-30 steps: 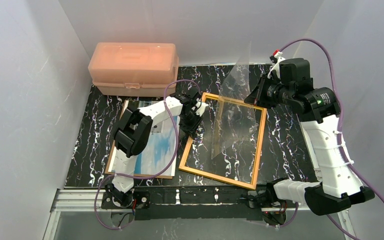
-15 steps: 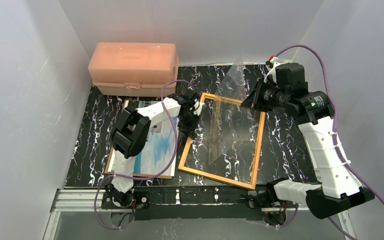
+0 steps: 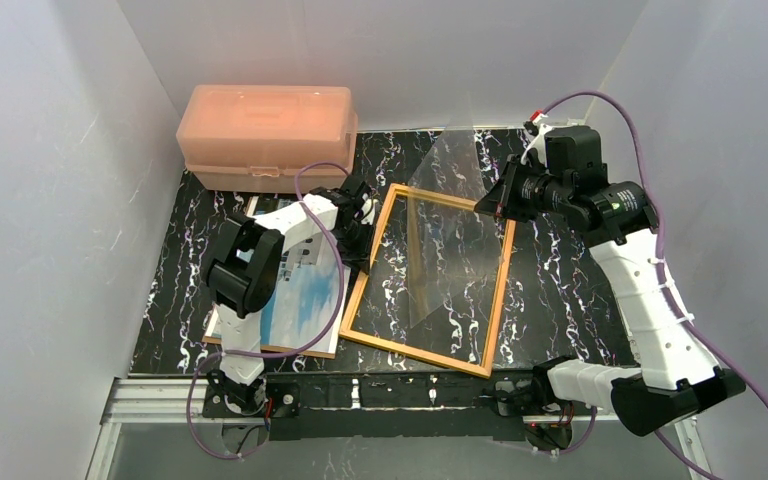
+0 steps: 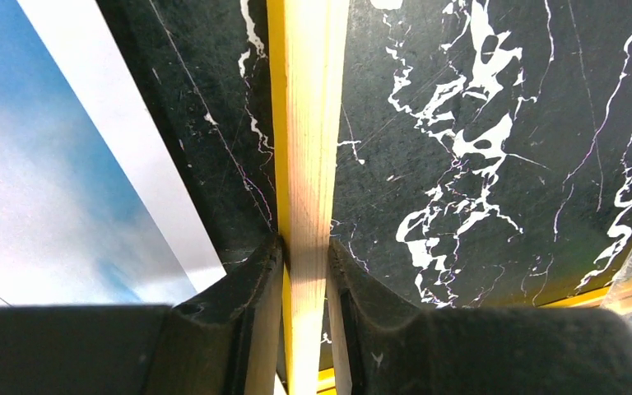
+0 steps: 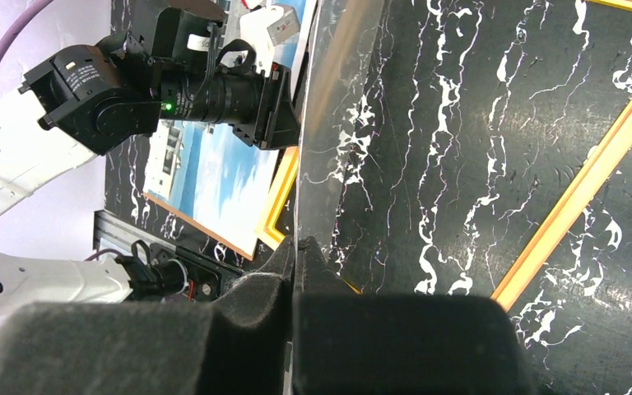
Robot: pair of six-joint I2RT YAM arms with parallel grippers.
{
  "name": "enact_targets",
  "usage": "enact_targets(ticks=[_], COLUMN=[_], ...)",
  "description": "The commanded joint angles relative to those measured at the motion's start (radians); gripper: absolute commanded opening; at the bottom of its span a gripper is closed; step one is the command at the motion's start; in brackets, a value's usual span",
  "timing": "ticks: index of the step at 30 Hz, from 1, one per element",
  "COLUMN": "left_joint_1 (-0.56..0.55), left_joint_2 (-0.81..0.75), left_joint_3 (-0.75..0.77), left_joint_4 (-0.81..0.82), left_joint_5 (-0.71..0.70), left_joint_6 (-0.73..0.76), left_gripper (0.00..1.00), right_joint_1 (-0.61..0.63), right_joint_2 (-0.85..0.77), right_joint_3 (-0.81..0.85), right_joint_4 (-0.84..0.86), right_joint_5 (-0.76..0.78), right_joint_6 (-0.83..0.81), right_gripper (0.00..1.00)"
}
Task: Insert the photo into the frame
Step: Move the photo frame to the center of the board.
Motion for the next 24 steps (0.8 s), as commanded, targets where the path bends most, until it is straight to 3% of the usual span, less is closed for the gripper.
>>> enact_targets(ticks=[1, 12, 20, 24], left_joint_1=[0.02, 0.035, 0.09, 0.097], left_joint_2=[0.013, -0.012, 0.062, 0.027], left_joint_3=[-0.066, -0.112, -0.061, -0.098], left_joint_4=[-0.055, -0.023, -0.082, -0.034], left_joint_5=[-0.082, 0.082, -0.013, 0.068], left_joint_6=[-0.037, -0.156, -0.171, -0.172], left_gripper=[0.0, 0.0, 0.0, 0.0], right_joint_1=[-0.004, -0.003, -0.004, -0.005], right_joint_2=[-0.009, -0.009, -0.007, -0.008], right_joint_3=[-0.005, -0.025, -0.025, -0.022], right_joint_4=[0.09, 0.109, 0.115, 0.115], right_joint_5=[-0.021, -0.032, -0.028, -0.028], right_joint_6=[0.008, 0.013, 0.019, 0.018], right_gripper=[0.01, 0.01, 0.01, 0.01])
